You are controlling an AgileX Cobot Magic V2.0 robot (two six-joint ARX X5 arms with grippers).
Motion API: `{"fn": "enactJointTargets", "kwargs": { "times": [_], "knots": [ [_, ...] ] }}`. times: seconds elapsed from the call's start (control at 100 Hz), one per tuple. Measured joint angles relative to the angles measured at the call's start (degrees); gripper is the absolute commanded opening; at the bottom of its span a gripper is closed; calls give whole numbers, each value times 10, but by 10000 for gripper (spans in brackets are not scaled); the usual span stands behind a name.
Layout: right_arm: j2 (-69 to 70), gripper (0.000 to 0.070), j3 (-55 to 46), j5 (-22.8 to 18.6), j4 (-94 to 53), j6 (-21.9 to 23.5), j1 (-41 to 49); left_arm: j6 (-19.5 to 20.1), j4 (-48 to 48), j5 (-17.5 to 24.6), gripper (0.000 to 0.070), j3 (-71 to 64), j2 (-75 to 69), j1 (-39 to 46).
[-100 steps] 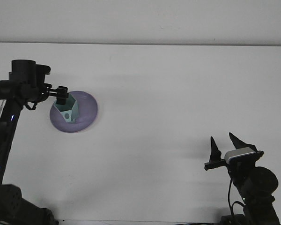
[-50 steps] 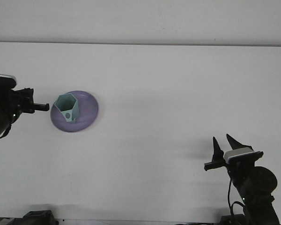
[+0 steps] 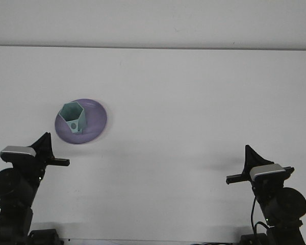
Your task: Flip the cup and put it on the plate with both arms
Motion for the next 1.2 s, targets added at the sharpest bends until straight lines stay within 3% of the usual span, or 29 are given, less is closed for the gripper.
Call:
{"fn": "enactJointTargets", "kwargs": {
  "times": [0.18, 0.45, 1.2],
  "knots": [
    [-37, 1, 0, 22, 1, 0, 0, -31, 4, 0, 12, -77, -74, 0],
    [-58, 1, 0, 39, -53, -2, 0, -52, 41, 0, 13, -79, -108, 0],
    [-60, 1, 0, 41, -39, -2, 0, -56, 37, 0, 14, -83, -144, -3]
  ]
}}
